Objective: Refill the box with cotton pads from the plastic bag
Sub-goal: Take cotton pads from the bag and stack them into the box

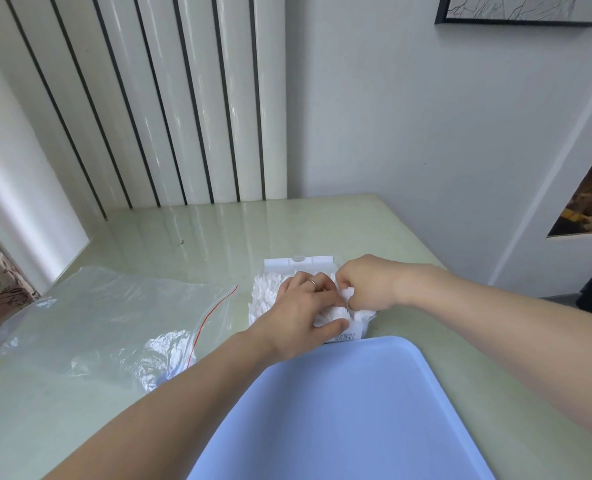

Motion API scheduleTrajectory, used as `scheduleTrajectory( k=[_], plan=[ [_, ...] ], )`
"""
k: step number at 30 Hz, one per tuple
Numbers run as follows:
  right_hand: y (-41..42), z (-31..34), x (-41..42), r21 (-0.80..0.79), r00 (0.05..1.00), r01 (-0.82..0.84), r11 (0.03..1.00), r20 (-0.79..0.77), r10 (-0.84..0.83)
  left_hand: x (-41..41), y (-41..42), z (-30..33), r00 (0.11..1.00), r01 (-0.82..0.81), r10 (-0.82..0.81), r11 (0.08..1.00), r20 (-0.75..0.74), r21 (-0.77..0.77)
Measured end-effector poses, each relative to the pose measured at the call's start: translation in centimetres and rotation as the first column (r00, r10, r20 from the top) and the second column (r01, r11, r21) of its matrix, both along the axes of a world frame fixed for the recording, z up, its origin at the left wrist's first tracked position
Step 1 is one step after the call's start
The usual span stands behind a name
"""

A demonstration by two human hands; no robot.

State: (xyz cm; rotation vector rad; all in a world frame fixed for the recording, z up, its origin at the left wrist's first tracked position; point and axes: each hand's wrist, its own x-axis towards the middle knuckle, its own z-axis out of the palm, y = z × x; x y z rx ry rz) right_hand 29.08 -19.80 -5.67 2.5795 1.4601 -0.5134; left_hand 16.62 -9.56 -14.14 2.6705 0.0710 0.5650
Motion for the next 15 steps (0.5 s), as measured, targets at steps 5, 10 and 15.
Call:
scheduleTrajectory(
  k=[5,10,15],
  plan=[
    [-0.1,-0.1,-0.3,0.086,0.994,0.098,0.991,-0.056,-0.093,-0.2,0.1,0.0,1.000,0.000,0.000,1.000,-0.014,0.015],
    [-1.9,0.8,-0.5,0.251,0.979,0.174,0.952,-0.146,-0.140,0.0,0.0,0.0,1.000,-0.019,0.020,0.999,-0.023,0.048],
    [-2.6,-1.0,-1.5,0.259,0.995,0.102,0.960,-0.040,-0.094,0.1,0.0,-0.1,0.999,-0.026,0.027,0.999,-0.023,0.022]
  ],
)
